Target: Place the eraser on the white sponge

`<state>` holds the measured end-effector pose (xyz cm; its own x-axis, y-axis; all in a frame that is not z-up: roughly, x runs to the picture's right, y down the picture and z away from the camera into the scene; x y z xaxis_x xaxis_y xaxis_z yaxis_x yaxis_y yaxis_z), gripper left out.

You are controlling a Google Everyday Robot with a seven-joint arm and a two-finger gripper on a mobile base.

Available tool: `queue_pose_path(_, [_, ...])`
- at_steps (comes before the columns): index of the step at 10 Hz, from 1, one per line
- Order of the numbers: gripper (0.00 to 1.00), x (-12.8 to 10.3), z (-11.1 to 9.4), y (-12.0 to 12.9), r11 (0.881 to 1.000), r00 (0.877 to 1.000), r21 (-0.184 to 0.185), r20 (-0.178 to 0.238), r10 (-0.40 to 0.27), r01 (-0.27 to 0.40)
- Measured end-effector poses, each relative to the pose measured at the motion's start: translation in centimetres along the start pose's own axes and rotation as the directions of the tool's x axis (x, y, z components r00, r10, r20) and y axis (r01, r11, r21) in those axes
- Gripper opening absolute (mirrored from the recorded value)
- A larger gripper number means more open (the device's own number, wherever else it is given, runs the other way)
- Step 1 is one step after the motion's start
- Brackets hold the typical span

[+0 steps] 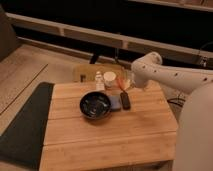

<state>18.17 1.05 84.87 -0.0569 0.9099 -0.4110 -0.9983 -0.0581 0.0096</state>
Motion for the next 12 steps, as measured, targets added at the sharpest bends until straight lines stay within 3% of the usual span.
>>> queue_pose_path(3, [0.65,-0.8,3.1,-1.0,1.0,0.998,-0.018,-0.07,-0.007,0.006])
queue_pose_path(9, [0.65,-1.6,6.6,-0.2,0.992,0.989,-0.116,-0.135,-0.06,0.044])
queue_pose_path(12, [0.65,-0.2,7.8,0.4,0.983,0.971,-0.158,-0.2,-0.129,0.098])
